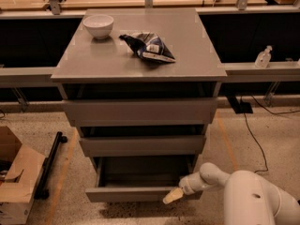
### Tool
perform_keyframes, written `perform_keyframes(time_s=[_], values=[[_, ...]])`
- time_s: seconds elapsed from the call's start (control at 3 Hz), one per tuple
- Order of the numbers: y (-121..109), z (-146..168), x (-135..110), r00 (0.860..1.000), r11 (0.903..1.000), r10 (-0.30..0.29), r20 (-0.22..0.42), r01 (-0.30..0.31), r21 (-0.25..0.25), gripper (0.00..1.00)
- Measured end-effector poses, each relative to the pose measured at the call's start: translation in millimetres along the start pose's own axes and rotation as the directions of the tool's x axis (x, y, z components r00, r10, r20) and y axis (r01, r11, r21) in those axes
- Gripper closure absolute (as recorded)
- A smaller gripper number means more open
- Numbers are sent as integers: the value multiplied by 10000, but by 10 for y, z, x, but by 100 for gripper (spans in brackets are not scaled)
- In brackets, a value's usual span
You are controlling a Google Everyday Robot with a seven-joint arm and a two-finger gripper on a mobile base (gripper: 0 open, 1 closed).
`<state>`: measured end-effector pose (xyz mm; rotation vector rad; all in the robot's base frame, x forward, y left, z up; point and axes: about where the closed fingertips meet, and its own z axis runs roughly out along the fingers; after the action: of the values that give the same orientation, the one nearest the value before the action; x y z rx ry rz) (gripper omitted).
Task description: Open bottom drawer
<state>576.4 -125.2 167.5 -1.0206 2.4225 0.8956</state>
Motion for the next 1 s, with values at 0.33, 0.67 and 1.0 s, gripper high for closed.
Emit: perform_keyframes(time_s=[0.33, 0.67, 1.0], values=[[1, 1, 0, 10000, 10000, 0, -1, 0, -2, 0], [90, -36, -22, 9993, 9999, -122, -346, 121, -39, 0], [290, -186, -35, 9987, 9993, -302, -417, 293, -230, 0]])
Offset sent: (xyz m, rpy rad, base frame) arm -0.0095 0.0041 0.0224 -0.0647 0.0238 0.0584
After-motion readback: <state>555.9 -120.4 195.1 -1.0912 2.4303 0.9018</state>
